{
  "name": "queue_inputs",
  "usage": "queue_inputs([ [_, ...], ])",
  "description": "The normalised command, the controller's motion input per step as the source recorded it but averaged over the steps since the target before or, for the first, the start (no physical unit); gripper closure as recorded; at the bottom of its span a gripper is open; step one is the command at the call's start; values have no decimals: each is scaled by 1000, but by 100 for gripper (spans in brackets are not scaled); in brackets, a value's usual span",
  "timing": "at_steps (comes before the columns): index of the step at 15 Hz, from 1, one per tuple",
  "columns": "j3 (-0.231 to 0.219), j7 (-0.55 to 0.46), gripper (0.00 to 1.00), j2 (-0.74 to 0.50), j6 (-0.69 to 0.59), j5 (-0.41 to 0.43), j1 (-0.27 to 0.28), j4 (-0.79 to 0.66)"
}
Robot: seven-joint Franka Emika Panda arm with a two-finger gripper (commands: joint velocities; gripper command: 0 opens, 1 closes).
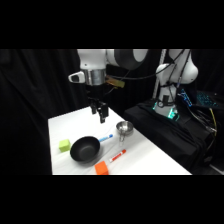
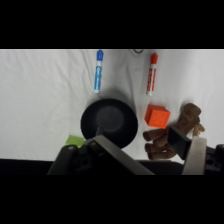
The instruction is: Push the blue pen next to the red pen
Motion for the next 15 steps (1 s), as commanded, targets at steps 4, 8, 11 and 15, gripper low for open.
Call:
queue_inputs([
  [4, -8, -39, 0, 69, 22, -11, -46, 39],
  [8, -75, -175, 0, 107, 88, -5, -138, 36],
  [11, -72, -259, 0, 83, 126, -18, -148, 40],
  [15, -37, -423, 0, 97, 131, 7, -151, 66],
])
